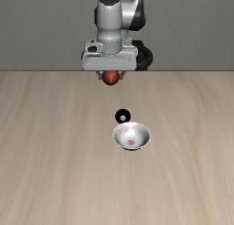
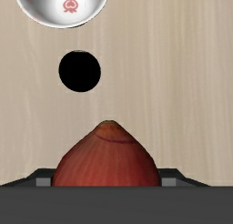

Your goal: Pick up the onion and put it on the bowl

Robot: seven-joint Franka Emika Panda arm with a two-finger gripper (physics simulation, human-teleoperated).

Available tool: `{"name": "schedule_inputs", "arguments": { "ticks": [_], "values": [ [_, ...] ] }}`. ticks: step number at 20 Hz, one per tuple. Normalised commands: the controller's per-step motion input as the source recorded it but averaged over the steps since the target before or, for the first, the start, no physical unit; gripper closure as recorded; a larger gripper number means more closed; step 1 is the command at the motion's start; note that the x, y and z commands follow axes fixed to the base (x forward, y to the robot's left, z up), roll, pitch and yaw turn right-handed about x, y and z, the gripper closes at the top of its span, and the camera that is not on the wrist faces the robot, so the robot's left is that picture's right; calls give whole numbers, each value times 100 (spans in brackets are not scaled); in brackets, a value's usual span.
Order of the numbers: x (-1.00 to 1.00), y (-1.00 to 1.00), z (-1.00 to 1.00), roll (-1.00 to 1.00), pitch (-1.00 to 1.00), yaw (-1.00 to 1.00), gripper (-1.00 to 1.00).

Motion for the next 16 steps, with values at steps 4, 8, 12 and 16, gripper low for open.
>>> {"name": "schedule_inputs", "arguments": {
  "ticks": [4, 8, 12, 16],
  "values": [
    [100, 0, 0, 0, 0, 0, 100],
    [100, 0, 0, 0, 0, 0, 100],
    [100, 0, 0, 0, 0, 0, 100],
    [75, 25, 0, 0, 0, 0, 100]
  ]
}}
